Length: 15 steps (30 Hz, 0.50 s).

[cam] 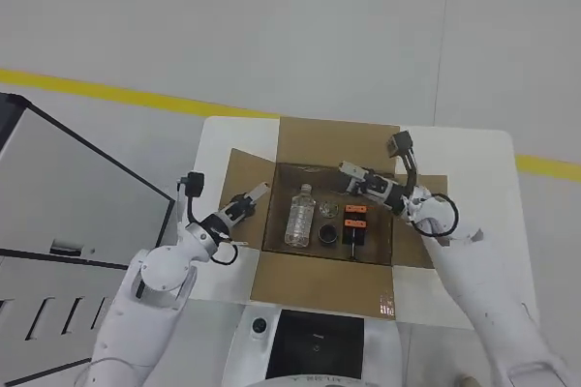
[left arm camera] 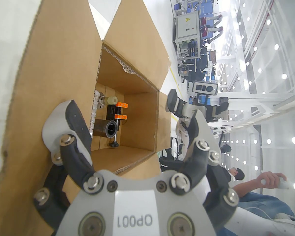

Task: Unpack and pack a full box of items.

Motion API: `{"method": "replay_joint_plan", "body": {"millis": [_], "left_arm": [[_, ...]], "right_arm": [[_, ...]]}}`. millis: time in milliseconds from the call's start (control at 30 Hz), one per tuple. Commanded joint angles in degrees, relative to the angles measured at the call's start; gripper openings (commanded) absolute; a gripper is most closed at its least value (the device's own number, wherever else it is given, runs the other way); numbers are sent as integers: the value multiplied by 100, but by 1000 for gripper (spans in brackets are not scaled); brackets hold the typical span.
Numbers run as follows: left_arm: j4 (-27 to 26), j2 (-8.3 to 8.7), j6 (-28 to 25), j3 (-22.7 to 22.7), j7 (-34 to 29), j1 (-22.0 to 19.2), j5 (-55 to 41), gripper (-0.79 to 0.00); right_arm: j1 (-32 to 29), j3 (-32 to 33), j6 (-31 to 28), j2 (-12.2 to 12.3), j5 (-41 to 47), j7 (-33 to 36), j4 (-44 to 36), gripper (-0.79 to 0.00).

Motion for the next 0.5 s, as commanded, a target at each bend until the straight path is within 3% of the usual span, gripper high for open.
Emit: {"method": "replay_joint_plan", "body": {"millis": [0,233,467], "left_arm": [[64,-4,79,85,38,-76,87,0],[231,-4,162,180,4,-324,109,0],[376,12,193,77,142,-471,232,0]], "right_arm": [[-653,686,197,137,-120,49,-557,0],[-2092,2055,439,362,-45,41,-1237,0],[-2546,2416,538,409,77,-139,-1066,0]]}}
